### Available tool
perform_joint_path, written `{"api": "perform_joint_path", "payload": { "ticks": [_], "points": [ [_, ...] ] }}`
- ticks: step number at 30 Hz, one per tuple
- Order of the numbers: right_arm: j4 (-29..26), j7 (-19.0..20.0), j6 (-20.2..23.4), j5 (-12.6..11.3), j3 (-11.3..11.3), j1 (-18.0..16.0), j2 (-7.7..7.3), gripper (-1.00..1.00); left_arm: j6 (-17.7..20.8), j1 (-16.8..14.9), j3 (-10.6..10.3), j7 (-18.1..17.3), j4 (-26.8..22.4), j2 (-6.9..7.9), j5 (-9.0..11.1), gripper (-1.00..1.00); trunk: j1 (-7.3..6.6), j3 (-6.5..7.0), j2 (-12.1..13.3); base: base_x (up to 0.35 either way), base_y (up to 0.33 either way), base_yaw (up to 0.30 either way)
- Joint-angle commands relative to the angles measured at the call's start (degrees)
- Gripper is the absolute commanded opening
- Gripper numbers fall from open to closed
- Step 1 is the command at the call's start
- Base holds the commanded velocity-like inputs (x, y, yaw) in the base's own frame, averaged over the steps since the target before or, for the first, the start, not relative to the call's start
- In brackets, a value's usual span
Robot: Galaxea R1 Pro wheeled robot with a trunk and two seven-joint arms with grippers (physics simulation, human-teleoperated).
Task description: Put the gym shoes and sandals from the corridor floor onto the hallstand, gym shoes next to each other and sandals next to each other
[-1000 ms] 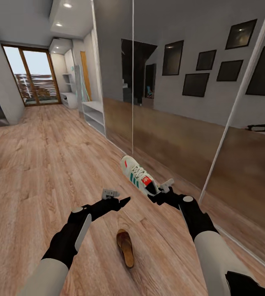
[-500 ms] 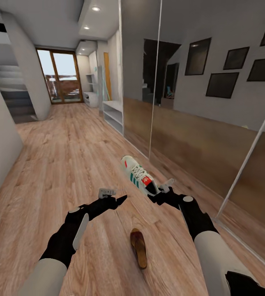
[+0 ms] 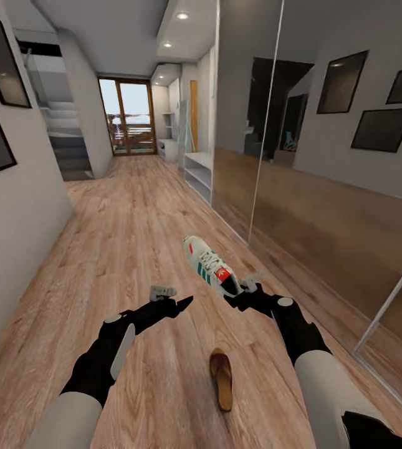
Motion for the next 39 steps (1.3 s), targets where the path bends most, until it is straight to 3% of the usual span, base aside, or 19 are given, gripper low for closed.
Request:
{"api": "perform_joint_path", "payload": {
  "ticks": [1, 13, 24, 30, 39],
  "points": [
    [-0.13, 0.48, 0.28, 0.20, -0.35, -0.02, 0.07, -1.00, 0.56, -0.04, 0.07, -0.10, -0.01, -0.04, 0.55, 1.00, -0.01, -0.06, -0.02, 0.000, -0.280, 0.297],
    [-0.13, 0.39, 0.29, 0.14, -0.38, -0.02, 0.07, -1.00, 0.56, -0.04, 0.10, -0.10, -0.03, -0.04, 0.55, 1.00, -0.01, -0.06, -0.02, 0.000, -0.285, 0.280],
    [-0.13, 0.30, 0.30, 0.11, -0.44, -0.01, -0.01, -1.00, 0.56, -0.04, 0.10, -0.10, -0.05, -0.04, 0.55, 1.00, -0.01, -0.06, -0.02, 0.000, -0.286, 0.024],
    [-1.86, -1.59, 0.39, -1.73, -2.42, -0.10, -0.41, -1.00, -1.38, 1.28, -0.06, 1.84, 1.88, 1.91, -0.04, 1.00, -0.01, -0.06, -0.02, 0.000, 0.000, 0.000],
    [0.11, -0.25, 0.47, 0.60, 0.62, -0.10, -0.40, -1.00, 1.51, 3.34, 1.10, -1.05, -1.02, 4.81, 0.01, 1.00, -0.01, -0.06, -0.02, 0.000, 0.000, 0.000]
  ]
}}
